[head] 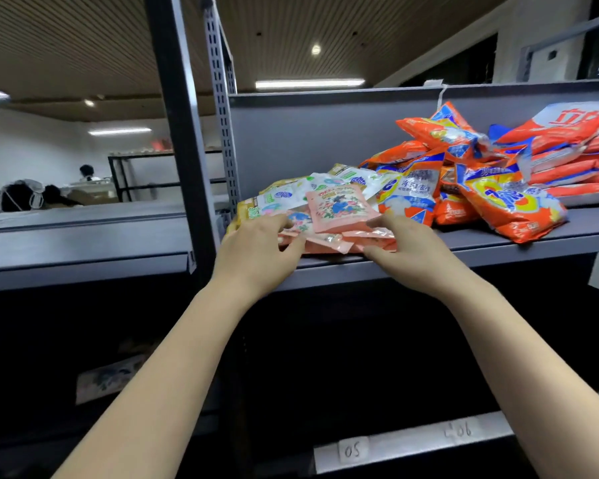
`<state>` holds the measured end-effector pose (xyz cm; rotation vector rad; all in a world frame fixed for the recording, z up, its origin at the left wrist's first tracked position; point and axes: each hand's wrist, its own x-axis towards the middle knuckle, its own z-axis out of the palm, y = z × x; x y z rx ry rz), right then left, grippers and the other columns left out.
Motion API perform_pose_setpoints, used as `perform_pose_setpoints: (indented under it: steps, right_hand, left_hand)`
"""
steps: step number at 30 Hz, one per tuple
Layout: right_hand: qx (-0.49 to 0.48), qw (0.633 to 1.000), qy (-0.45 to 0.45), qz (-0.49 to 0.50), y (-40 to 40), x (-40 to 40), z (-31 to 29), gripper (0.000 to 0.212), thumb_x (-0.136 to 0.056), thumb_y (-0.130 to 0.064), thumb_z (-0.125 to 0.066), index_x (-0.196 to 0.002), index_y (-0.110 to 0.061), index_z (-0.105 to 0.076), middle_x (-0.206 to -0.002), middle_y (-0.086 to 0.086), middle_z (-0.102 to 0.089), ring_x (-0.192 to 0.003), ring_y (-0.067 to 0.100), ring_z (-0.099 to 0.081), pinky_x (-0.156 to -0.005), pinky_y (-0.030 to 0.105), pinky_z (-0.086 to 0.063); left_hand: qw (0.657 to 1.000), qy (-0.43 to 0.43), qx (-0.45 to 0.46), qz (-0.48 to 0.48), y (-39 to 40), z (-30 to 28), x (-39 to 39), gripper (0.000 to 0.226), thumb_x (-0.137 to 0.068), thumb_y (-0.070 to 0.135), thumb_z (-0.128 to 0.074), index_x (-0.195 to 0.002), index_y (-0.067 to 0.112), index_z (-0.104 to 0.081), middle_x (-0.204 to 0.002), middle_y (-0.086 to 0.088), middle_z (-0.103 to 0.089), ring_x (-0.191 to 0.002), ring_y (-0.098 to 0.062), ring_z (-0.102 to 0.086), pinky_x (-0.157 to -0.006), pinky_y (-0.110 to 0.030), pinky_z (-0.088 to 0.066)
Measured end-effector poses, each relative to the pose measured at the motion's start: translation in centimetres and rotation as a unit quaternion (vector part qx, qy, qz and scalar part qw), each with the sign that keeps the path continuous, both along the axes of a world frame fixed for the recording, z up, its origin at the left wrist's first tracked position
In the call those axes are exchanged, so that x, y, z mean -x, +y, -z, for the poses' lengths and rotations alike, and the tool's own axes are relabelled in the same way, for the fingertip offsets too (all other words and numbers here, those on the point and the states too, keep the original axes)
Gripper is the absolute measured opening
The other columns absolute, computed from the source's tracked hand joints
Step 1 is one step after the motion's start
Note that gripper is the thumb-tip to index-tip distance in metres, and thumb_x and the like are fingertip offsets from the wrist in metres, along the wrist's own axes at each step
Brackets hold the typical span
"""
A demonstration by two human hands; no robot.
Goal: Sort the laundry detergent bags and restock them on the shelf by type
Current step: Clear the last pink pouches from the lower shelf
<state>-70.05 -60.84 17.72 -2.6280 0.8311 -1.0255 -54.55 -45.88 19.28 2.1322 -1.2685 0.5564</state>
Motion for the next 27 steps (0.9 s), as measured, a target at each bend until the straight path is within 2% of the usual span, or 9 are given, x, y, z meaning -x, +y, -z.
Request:
perform_pose_setpoints:
  steps: [3,9,13,19,24,27]
  right_hand:
    - [0.011,0.999,-0.005,-0.03,2.4,0.1,0.8,0.041,-0.089,-0.032,-0.059,-0.127,-0.019,-0.055,-0.131,0.0,-0.055,-0.123,0.016,-0.046,-0.098,0.03,-0.035]
    - [0.003,0.996,-0.015,-0.094,7.2,-1.1,2.7,0.037,-0.087,-0.034,-0.061,-0.123,-0.024,-0.058,-0.125,-0.007,-0.059,-0.119,0.01,-0.049,-0.094,0.024,-0.036]
    - [-0.027,0.989,-0.013,-0.143,10.7,-3.2,4.6,0.035,-0.084,-0.038,-0.061,-0.118,-0.03,-0.06,-0.119,-0.014,-0.061,-0.114,0.007,-0.054,-0.096,0.025,-0.04]
    - [-0.051,0.976,0.027,-0.21,15.4,-8.3,7.7,0.03,-0.084,-0.041,-0.059,-0.113,-0.032,-0.062,-0.11,-0.017,-0.065,-0.099,0.002,-0.059,-0.089,0.03,-0.048]
    - [-0.059,0.965,0.084,-0.24,18.4,-13.4,10.7,0.029,-0.088,-0.044,-0.054,-0.115,-0.035,-0.057,-0.112,-0.017,-0.061,-0.102,0.006,-0.057,-0.088,0.031,-0.048]
    - [-0.079,0.963,0.123,-0.224,19.8,-17.5,12.6,0.031,-0.09,-0.041,-0.051,-0.12,-0.032,-0.055,-0.119,-0.015,-0.058,-0.105,0.007,-0.054,-0.089,0.029,-0.045]
  left_hand:
    - [1.0,-0.004,0.017,-0.01,3.8,0.9,0.0,0.03,-0.09,0.041,-0.05,-0.116,0.03,-0.061,-0.117,0.005,-0.064,-0.11,-0.021,-0.054,-0.086,-0.033,-0.041]
    - [0.997,0.014,0.017,-0.07,10.9,3.7,-2.2,0.031,-0.088,0.042,-0.054,-0.115,0.03,-0.063,-0.115,0.009,-0.066,-0.112,-0.017,-0.056,-0.094,-0.036,-0.044]
    - [0.992,0.038,-0.006,-0.12,15.1,5.6,-4.4,0.03,-0.089,0.041,-0.053,-0.116,0.031,-0.062,-0.115,0.013,-0.065,-0.11,-0.012,-0.056,-0.096,-0.036,-0.043]
    - [0.982,0.075,-0.037,-0.167,20.0,8.5,-8.3,0.028,-0.09,0.04,-0.052,-0.114,0.029,-0.063,-0.113,0.013,-0.064,-0.108,-0.012,-0.056,-0.095,-0.034,-0.042]
    - [0.974,0.097,-0.079,-0.187,22.4,10.8,-12.7,0.031,-0.091,0.042,-0.05,-0.117,0.029,-0.061,-0.114,0.011,-0.063,-0.106,-0.014,-0.056,-0.095,-0.034,-0.042]
    - [0.967,0.116,-0.114,-0.194,23.5,12.6,-16.7,0.033,-0.091,0.044,-0.049,-0.118,0.028,-0.061,-0.114,0.009,-0.063,-0.108,-0.017,-0.056,-0.093,-0.033,-0.043]
